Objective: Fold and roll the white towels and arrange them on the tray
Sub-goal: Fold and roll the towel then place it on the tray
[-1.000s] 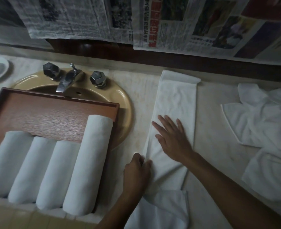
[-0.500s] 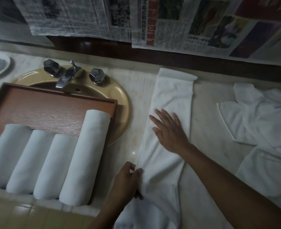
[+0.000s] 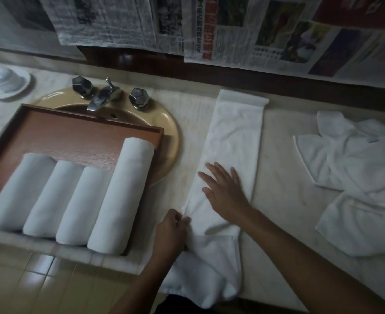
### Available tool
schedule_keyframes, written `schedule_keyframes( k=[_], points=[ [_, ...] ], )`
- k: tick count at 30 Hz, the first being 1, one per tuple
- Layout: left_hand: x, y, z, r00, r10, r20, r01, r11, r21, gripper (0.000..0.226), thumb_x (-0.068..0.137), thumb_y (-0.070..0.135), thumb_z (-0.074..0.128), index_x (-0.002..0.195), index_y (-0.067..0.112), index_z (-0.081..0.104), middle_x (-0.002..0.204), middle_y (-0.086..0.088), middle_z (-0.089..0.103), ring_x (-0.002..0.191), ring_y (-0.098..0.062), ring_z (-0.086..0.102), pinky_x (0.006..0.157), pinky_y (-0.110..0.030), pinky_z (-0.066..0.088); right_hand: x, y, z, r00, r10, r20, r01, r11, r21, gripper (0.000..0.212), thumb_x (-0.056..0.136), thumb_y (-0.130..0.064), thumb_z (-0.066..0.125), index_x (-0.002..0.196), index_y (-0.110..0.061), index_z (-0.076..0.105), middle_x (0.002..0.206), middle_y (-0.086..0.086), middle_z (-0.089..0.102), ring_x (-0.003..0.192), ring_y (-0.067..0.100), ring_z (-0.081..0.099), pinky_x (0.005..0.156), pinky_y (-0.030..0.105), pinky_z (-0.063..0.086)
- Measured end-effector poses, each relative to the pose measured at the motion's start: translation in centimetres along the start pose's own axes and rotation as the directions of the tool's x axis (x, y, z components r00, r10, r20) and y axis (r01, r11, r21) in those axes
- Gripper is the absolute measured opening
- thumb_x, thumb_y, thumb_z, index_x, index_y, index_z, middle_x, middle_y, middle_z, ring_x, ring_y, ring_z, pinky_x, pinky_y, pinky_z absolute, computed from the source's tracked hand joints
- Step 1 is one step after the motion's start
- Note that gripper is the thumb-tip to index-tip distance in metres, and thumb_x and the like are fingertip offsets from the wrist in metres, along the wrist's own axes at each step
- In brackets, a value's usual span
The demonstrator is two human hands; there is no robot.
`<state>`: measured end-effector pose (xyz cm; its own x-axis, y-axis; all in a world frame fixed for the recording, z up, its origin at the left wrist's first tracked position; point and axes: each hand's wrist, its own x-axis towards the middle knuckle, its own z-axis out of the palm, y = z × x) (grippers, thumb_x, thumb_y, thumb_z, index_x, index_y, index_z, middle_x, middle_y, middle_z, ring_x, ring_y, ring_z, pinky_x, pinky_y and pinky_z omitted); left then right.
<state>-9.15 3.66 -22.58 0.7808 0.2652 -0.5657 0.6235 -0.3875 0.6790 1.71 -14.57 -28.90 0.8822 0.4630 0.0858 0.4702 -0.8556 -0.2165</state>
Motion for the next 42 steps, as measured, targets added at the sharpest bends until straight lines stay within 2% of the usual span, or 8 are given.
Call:
schedule_keyframes(
  k=[7,12,17,24,30,36,39,42],
  points=[
    [-2.4,-0.2,-1.1,0.911,-0.069,0.408,0.055,0.997,0.047,0.022,0.082,0.018,0.071,0.1,0.006,0.076,0.091,-0.014,0.075,0.07,-0.02,0.068,0.068,-0.035,0.057,-0.2,1.1,0.2,0.996,-0.031,0.084,0.034,0.999,-0.032,0.054,0.107,-0.048,0.027,0.159,-0.035,0.033,0.171,-0.006,0.019,0.158,0.017,0.012,0.125,0.053,0.013],
    [-5.1,-1.4,-1.2,0.823,-0.034,0.568,0.261,0.91,-0.323,0.052,0.068,0.002,0.06,0.12,0.008,0.068,0.111,-0.021,0.073,0.103,-0.04,0.071,0.087,-0.051,0.06,-0.2,1.2,0.4,0.998,-0.028,0.054,0.029,0.999,-0.026,0.053,0.107,-0.048,0.029,0.157,-0.034,0.037,0.17,-0.006,0.024,0.157,0.018,0.017,0.125,0.053,0.016],
    [-5.8,-2.1,-1.3,0.934,0.0,0.357,-0.157,0.898,0.411,0.034,0.087,0.013,0.054,0.119,0.014,0.063,0.109,-0.006,0.067,0.097,-0.026,0.065,0.077,-0.033,0.053,-0.2,1.1,0.3,0.998,-0.038,0.05,0.038,0.999,-0.005,0.053,0.106,-0.047,0.032,0.156,-0.034,0.04,0.169,-0.005,0.026,0.156,0.019,0.022,0.124,0.054,0.018],
    [-7.2,-6.2,-2.0,0.949,-0.011,0.314,0.068,0.983,-0.171,0.012,0.089,0.02,0.072,0.098,0.014,0.067,0.094,-0.006,0.078,0.087,-0.026,0.075,0.08,-0.044,0.059,-0.1,1.2,0.3,0.998,-0.02,0.063,0.022,0.999,-0.024,0.054,0.105,-0.049,0.029,0.157,-0.035,0.038,0.168,-0.006,0.027,0.156,0.019,0.023,0.124,0.054,0.018],
    [-8.4,-8.5,-0.6,0.999,-0.007,-0.036,0.015,0.974,0.228,0.031,0.09,0.04,0.072,0.08,0.018,0.053,0.073,-0.002,0.064,0.067,-0.018,0.06,0.055,-0.032,0.039,-0.1,1.1,-0.1,0.992,-0.029,0.12,0.032,0.999,-0.019,0.056,0.104,-0.05,0.026,0.157,-0.034,0.037,0.169,-0.004,0.026,0.156,0.021,0.023,0.123,0.055,0.018],
    [-8.5,-7.6,-0.5,0.976,0.166,-0.142,-0.091,0.9,0.427,0.027,0.099,0.043,0.057,0.082,0.022,0.05,0.071,0.003,0.058,0.07,-0.023,0.061,0.059,-0.035,0.043,-2.3,-0.8,-2.1,0.983,0.146,0.109,-0.165,0.966,0.198,0.055,0.104,-0.045,0.042,0.156,-0.028,0.04,0.168,0.004,0.028,0.156,0.029,0.018,0.123,0.056,0.015],
    [-7.5,-7.2,-0.4,0.956,0.258,-0.141,-0.175,0.885,0.431,0.022,0.097,0.036,0.063,0.083,0.021,0.054,0.074,0.005,0.06,0.07,-0.016,0.058,0.061,-0.035,0.047,-7.4,-2.9,-4.0,0.958,0.259,-0.121,-0.203,0.915,0.348,0.045,0.096,-0.034,0.054,0.136,-0.015,0.062,0.136,0.011,0.06,0.128,0.033,0.053,0.107,0.049,0.045],
    [-6.5,-6.6,-0.7,0.97,0.217,-0.111,-0.158,0.907,0.39,0.019,0.094,0.034,0.07,0.086,0.02,0.059,0.081,0.004,0.063,0.075,-0.018,0.061,0.067,-0.035,0.053,-13.4,-5.6,-6.0,0.913,0.406,-0.03,-0.365,0.849,0.383,0.014,0.092,-0.022,0.066,0.105,-0.019,0.067,0.106,0.003,0.065,0.101,0.027,0.061,0.086,0.041,0.052]
  ],
)
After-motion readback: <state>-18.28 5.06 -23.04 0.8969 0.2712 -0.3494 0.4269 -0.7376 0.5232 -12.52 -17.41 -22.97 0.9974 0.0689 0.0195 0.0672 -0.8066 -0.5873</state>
